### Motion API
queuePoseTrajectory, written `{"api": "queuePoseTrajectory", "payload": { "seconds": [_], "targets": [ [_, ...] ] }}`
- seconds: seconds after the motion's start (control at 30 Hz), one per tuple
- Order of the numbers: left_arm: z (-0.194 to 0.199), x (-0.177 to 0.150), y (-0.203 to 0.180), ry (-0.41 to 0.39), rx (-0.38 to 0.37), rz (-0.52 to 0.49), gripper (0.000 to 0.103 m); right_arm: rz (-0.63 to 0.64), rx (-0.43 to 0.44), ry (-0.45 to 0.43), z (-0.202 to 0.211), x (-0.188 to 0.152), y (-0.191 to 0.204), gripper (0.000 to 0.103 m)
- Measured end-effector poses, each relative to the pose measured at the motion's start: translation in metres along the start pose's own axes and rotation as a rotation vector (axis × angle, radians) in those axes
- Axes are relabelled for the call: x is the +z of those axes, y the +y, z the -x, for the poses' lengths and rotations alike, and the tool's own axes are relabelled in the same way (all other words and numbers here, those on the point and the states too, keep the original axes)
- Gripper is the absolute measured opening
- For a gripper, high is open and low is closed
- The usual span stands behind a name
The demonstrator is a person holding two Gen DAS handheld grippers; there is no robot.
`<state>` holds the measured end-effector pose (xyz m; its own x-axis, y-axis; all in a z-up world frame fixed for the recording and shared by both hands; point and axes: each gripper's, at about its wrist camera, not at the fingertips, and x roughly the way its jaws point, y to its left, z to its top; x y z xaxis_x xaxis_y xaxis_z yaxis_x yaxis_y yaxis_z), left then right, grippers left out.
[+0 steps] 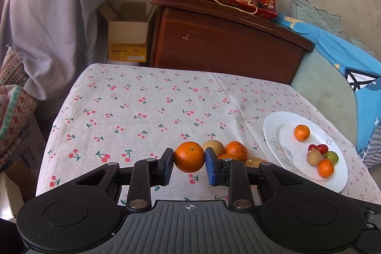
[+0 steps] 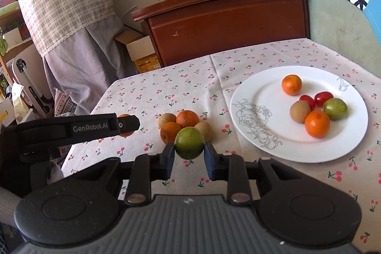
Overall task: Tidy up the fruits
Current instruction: 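Grasp the green lime with the right tool while the left tool grasps an orange, then place the lime on the plate with the right tool while the left tool places the orange there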
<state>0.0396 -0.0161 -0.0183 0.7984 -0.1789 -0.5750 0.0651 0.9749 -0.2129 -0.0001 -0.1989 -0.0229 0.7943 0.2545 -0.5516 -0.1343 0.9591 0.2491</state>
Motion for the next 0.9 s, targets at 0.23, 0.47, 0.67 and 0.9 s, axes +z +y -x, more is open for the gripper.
{"api": "queuePoseTrajectory", "payload": {
  "seconds": [0.23,0.47,0.67,0.9],
  "targets": [
    [0.009,0.014,-0.026,-0.045,-0.067,-0.027,0.026,-0.075,-0.054,-0.072,0.023,0.014,-0.027,0.027],
    [-0.002,0.024,-0.055,-0.038,-0.166,-0.027,0.026,-0.121,-0.121,-0.083,0.028,0.014,-0.048,0.027],
    [-0.023,0.022,-0.078,0.0,-0.207,-0.054,0.026,-0.165,-0.156,-0.064,0.023,0.01,-0.061,0.027],
    [-0.044,0.02,-0.092,0.039,-0.235,-0.076,0.026,-0.207,-0.182,-0.049,0.016,0.007,-0.069,0.027]
  ]
}}
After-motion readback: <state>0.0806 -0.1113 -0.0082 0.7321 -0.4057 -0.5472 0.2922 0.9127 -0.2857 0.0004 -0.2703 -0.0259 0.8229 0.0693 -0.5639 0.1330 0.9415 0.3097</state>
